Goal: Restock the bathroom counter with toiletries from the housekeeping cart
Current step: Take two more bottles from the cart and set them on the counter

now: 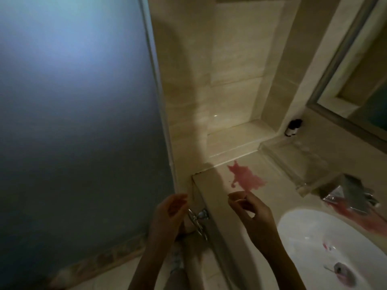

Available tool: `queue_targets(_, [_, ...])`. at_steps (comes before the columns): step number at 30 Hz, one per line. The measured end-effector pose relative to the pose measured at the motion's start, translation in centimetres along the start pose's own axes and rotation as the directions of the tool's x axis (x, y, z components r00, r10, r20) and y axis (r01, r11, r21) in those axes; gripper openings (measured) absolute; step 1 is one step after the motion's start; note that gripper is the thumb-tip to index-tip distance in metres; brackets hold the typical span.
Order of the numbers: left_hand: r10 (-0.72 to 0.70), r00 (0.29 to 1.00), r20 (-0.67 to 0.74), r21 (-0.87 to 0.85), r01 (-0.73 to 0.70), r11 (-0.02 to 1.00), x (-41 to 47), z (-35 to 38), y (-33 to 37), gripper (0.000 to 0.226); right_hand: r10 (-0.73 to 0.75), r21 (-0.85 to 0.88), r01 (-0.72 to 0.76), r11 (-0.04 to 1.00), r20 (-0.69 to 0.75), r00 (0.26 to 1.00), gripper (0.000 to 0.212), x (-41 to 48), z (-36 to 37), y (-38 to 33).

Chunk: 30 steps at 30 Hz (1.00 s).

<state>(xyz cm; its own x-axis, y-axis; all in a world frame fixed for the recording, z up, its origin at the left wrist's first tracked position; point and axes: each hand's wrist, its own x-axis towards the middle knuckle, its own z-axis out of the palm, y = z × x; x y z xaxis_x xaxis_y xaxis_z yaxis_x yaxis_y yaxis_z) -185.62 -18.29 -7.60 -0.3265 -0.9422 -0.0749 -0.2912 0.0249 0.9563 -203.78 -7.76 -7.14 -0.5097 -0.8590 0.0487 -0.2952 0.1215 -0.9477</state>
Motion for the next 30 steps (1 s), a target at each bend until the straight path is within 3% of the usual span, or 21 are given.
queue_targets(6, [0.043,0.999,0.011,0.238,-0.044,0.970,-2.4,-0.7,-1.8,0.026,-0.134,-0.323,0.153,0.934,0.081,0.988,0.010,-2.7,-1.3,-0.5])
queue_targets(8, [0.075,0.997,0.006,0.364,-0.072,0.929,-2.9,-1.2,-2.5,0.025,-0.163,-0.495,0.213,0.843,0.143,0.976,0.003,-3.1,-1.5,-0.5])
queue_targets(10, [0.114,0.993,0.005,0.470,-0.103,0.877,-3.4,-2.0,-3.1,0.029,-0.202,-0.608,0.288,0.740,0.207,0.957,0.012,-3.3,-1.1,-0.5])
queue_targets(14, [0.040,0.999,-0.002,0.559,-0.032,0.828,-6.1,-5.5,-3.5,0.033,-0.248,-0.663,0.431,0.613,0.357,0.901,0.013,-3.5,2.0,-1.6])
queue_targets(18, [-0.028,0.986,-0.162,0.560,0.116,0.821,-10.5,-10.9,-4.8,0.039,-0.229,-0.632,0.544,0.552,0.512,0.828,0.023,-4.4,7.5,-3.5])
queue_targets(23, [-0.110,0.893,-0.437,0.545,0.360,0.757,-18.6,-19.2,-6.3,0.038,-0.304,-0.450,0.739,0.501,0.708,0.637,0.020,-7.8,17.1,-8.8])
queue_targets(27, [-0.139,0.745,-0.653,0.471,0.542,0.695,-27.7,-25.1,-7.1,0.037,-0.360,-0.238,0.855,0.461,0.830,0.426,0.026,-13.8,24.8,-12.3])
queue_targets(30, [-0.233,0.597,-0.768,0.358,0.701,0.617,-34.9,-28.4,-7.9,0.039,-0.358,-0.074,0.895,0.439,0.900,0.250,0.026,-19.5,29.9,-15.3])
